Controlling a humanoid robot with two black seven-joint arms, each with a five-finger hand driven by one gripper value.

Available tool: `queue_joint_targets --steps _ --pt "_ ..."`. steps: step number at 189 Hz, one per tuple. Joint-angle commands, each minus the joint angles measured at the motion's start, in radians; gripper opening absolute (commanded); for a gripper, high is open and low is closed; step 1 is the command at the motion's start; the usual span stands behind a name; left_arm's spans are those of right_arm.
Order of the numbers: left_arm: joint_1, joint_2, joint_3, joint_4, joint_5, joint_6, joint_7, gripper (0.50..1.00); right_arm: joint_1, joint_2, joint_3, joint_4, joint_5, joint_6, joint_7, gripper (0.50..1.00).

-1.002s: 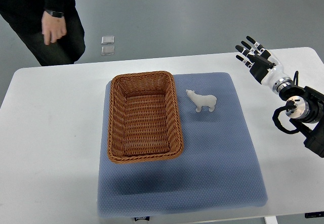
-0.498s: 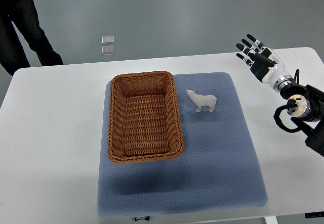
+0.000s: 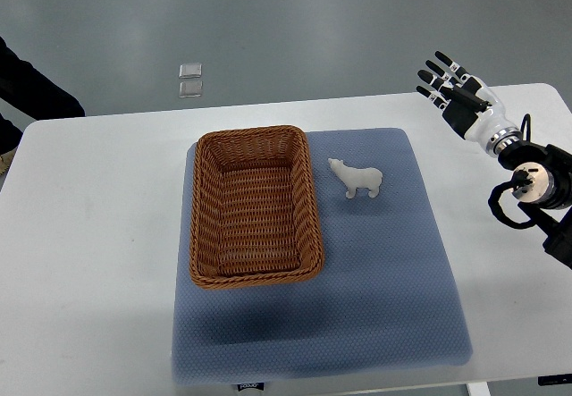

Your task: Place white bear in brown basket with right hand

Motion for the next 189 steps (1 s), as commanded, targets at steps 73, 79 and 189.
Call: queue_joint_targets --steps 73,79,189 --pt "0.000 0.000 0.000 0.000 0.000 0.000 0.000 1.000 0.003 -0.010 0.000 0.000 -0.041 0.000 0.000 0.926" --pt "0.001 0.000 0.000 0.000 0.000 0.000 0.000 1.000 0.003 -0.010 0.001 0.002 -0.044 0.002 0.000 0.926" --pt "0.000 0.000 0.000 0.000 0.000 0.000 0.000 1.000 0.001 -0.012 -0.011 0.011 -0.110 0.003 0.000 0.926"
